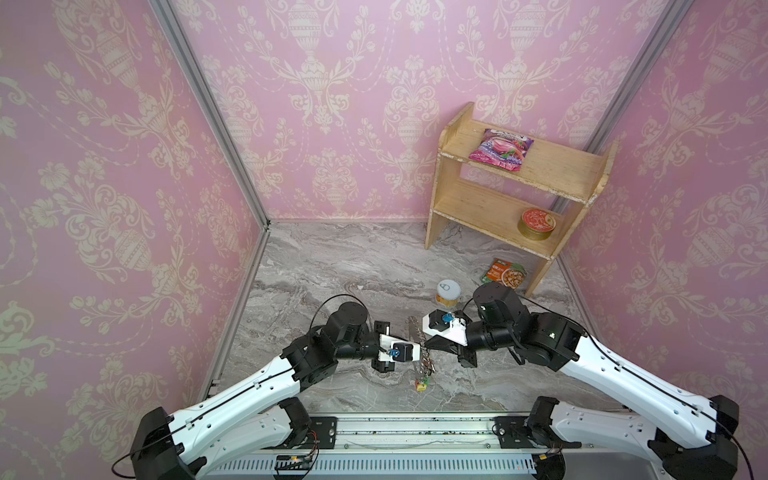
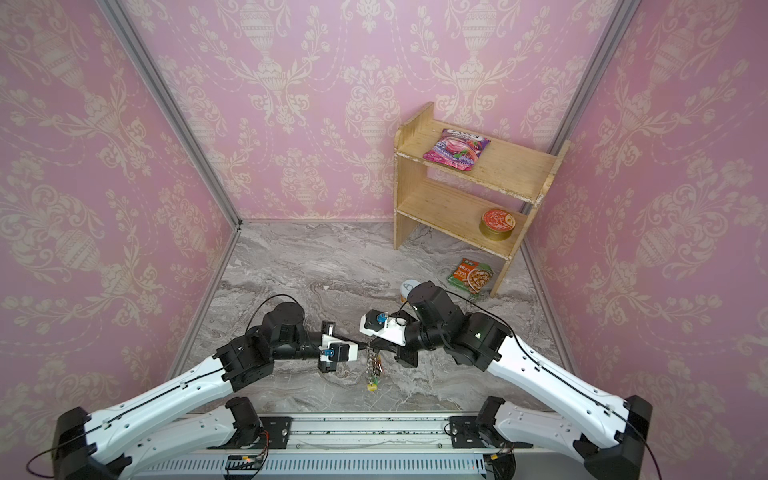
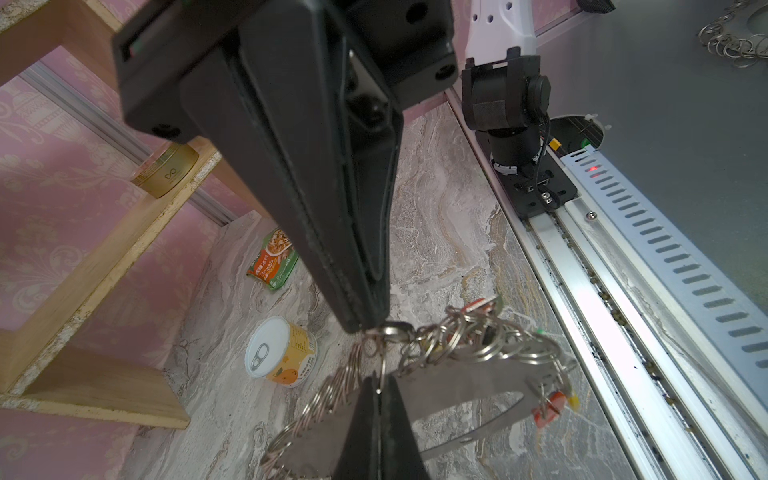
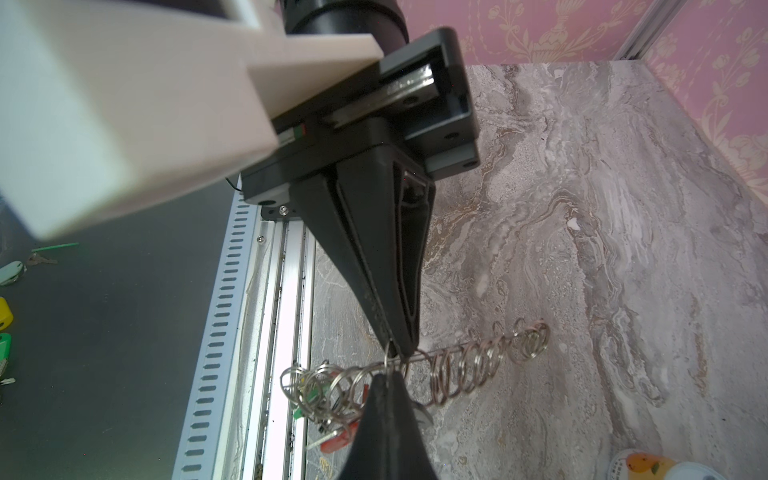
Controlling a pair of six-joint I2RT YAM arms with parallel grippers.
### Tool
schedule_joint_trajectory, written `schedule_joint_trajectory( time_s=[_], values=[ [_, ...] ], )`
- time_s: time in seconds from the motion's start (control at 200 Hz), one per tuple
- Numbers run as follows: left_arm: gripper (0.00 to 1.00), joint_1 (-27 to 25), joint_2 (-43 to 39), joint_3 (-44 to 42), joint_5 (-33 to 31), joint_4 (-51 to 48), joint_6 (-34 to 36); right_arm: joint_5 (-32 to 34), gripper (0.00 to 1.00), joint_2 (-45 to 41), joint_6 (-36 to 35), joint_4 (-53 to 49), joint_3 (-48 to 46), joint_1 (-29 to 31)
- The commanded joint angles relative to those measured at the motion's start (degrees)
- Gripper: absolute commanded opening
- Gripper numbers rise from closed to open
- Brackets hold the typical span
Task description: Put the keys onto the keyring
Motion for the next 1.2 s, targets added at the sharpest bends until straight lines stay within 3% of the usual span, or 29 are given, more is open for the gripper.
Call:
schedule_joint_trajectory(
  time_s=[0.0,0.565,0.836,1.196],
  values=[
    [0.00,0.9,0.0,2.7,-0.2,2.6,-1.8,-3.0,0.00,-0.6,-0.8,-3.0,1.1,0.4],
    [0.00,1.1,-0.7,2.7,-0.2,2.9,-2.1,-4.4,0.00,1.6,-0.8,-3.8,1.4,0.4],
    [0.00,1.2,-0.6,2.6,1.2,2.9,-1.6,4.0,0.00,-3.3,1.8,1.8,-0.6,-0.4],
    [0.00,1.1,-0.7,2.6,2.2,2.7,-1.4,1.5,0.00,-2.7,3.9,5.1,-0.8,-2.3]
  ],
)
